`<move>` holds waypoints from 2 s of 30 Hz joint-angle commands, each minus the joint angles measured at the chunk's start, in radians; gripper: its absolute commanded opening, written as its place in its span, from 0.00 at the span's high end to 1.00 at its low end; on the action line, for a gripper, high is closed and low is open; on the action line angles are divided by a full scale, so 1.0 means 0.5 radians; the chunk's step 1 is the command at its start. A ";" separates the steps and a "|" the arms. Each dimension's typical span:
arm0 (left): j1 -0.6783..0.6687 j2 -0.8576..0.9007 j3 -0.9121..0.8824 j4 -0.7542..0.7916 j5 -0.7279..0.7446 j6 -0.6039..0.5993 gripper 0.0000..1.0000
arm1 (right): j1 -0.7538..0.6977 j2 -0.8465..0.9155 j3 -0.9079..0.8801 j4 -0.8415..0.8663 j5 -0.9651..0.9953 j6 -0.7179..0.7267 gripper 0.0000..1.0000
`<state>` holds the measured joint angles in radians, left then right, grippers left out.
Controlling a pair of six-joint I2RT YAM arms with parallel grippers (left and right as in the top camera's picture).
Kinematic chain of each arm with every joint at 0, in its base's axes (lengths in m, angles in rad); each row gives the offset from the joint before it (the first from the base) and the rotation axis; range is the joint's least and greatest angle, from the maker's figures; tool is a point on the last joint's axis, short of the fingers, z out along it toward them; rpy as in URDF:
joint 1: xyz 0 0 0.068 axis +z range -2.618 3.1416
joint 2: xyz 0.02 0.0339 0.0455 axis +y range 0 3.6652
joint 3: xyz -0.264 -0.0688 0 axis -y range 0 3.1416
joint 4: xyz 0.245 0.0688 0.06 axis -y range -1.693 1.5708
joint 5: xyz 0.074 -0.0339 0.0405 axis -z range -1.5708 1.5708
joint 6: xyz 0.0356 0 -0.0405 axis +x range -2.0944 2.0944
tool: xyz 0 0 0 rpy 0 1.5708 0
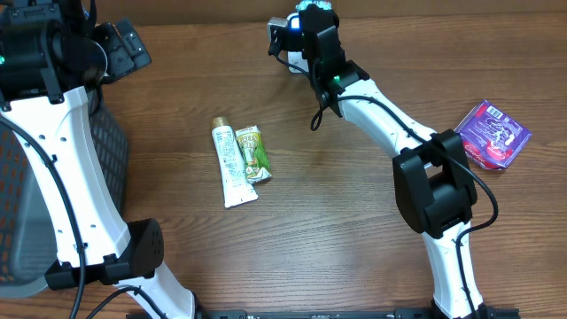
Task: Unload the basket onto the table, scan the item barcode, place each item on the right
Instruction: 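Hold the mint-green pack in front of the scanner window, then carry the mint-green pack right and drop it onto the purple pack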
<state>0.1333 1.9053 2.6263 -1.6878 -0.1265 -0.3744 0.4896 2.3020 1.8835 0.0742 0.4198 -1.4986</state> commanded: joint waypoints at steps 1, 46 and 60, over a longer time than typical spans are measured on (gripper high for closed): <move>0.008 0.008 -0.002 -0.003 0.009 -0.029 0.01 | 0.050 -0.002 0.069 0.028 0.073 -0.004 0.96; 0.008 0.008 -0.002 -0.003 0.009 -0.029 0.00 | -0.957 -1.012 -0.298 -2.565 -1.785 3.139 0.96; 0.008 0.008 -0.002 -0.003 0.009 -0.029 0.00 | -2.049 -1.009 -1.077 -1.956 -1.664 3.530 0.96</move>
<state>0.1333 1.9053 2.6263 -1.6878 -0.1265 -0.3744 -0.5011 1.8076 1.3693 -0.9333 -0.3725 0.2134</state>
